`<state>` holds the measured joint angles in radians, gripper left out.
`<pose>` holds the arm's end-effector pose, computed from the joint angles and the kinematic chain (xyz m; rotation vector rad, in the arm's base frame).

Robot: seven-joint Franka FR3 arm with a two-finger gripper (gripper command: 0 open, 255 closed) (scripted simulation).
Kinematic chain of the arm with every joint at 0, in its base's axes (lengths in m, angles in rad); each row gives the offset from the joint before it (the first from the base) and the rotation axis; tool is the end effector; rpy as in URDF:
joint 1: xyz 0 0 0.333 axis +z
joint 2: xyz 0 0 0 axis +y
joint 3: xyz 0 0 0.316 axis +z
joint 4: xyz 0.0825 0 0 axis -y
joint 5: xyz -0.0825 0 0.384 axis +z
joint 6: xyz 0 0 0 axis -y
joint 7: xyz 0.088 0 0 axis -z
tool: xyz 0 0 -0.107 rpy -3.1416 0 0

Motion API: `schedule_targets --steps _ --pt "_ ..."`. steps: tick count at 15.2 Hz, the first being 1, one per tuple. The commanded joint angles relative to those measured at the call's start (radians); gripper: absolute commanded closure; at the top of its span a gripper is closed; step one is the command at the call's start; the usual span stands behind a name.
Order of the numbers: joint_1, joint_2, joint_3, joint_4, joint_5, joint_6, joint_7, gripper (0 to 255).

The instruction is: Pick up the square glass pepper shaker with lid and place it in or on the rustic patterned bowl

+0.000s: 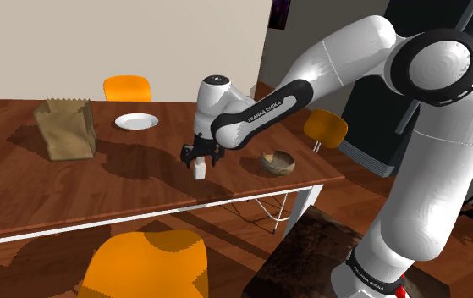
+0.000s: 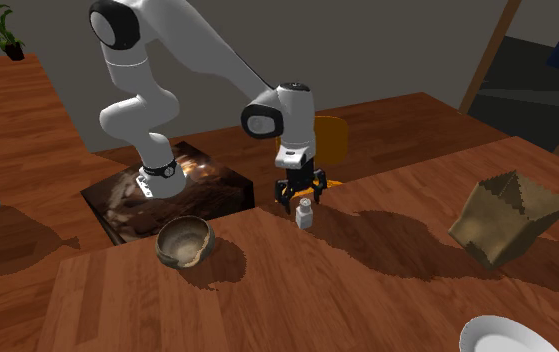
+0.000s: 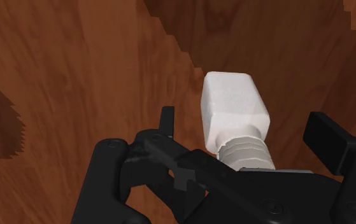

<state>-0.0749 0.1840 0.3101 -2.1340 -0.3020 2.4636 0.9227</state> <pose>0.5639 0.1322 0.3400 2.9964 -0.7268 0.3336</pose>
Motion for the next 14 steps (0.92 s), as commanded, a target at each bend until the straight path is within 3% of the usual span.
schedule_targets --steps 1,8,9,14 --pt "0.003 0.019 -0.004 0.0 -0.014 0.018 0.012 0" --pt "0.003 0.019 -0.004 0.0 -0.014 0.018 0.012 0" --pt "0.003 0.019 -0.004 0.0 -0.014 0.018 0.012 255" --pt "0.003 0.019 -0.004 0.0 -0.014 0.017 0.012 255"
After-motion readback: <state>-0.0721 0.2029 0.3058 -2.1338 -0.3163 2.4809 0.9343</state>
